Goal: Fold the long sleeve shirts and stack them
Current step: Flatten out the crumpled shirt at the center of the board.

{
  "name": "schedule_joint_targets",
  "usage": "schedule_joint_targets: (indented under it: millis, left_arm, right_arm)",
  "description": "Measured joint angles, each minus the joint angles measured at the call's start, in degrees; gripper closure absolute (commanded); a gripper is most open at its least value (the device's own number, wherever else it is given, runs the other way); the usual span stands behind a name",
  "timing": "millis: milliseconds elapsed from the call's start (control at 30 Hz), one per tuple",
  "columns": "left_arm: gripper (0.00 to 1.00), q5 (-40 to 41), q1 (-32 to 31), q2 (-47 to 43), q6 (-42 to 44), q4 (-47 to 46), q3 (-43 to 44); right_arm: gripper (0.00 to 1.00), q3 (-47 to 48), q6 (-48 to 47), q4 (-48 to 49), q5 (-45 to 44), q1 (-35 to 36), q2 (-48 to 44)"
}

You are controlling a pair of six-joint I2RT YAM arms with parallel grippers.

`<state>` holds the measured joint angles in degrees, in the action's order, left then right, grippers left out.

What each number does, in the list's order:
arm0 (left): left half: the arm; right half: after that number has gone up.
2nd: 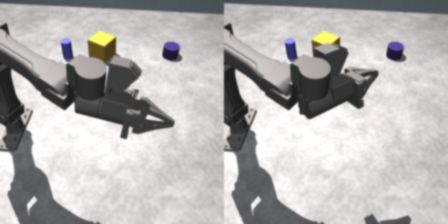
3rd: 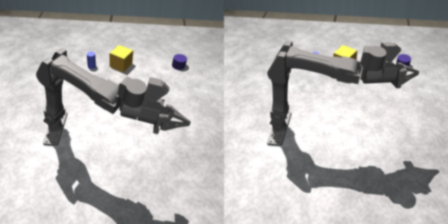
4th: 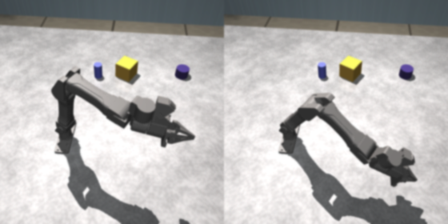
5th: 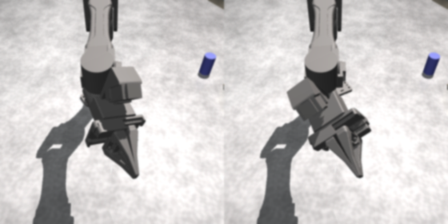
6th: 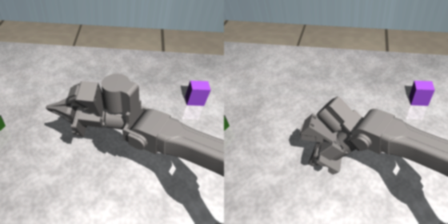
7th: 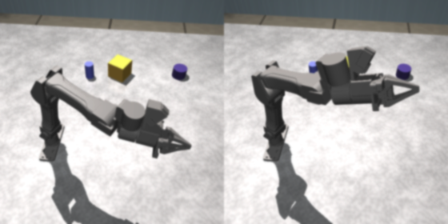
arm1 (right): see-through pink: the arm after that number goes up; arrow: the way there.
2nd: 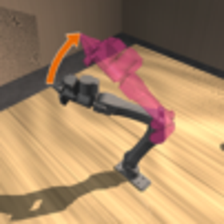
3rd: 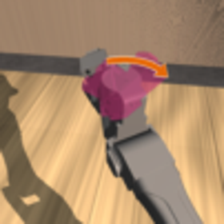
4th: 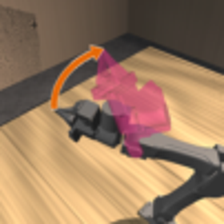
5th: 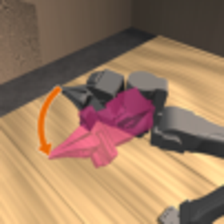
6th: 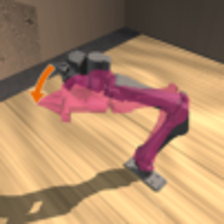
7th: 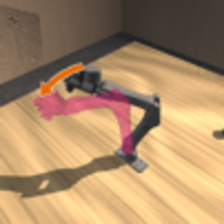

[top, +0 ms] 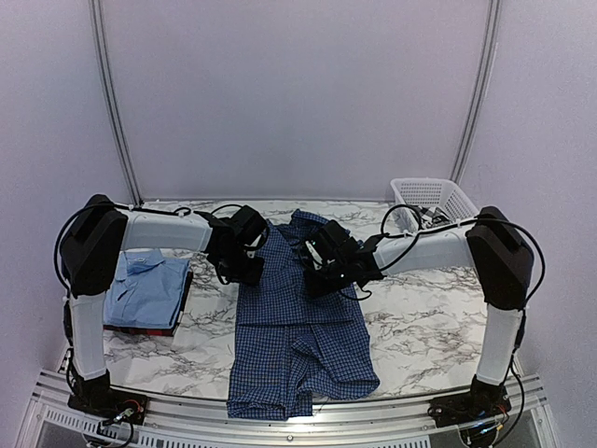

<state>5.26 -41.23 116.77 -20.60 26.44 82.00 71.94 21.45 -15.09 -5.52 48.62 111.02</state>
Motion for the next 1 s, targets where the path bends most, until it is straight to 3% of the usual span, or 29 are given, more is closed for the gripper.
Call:
schedule_joint_targets:
  millis: [567,1000]
  left_arm:
    - [1.0,-1.25,0.0,-0.09,0.04,-0.04,0.04]
    - [1.0,0.26,0.04,-7.72,-0.26,-0.04,-0.26]
  right_arm:
    - [0.99,0.0,0.0,0.0,-0.07,0.0,-0.04]
    - [1.0,0.02,-0.15,-1.92,-2.97,0.0,-2.27]
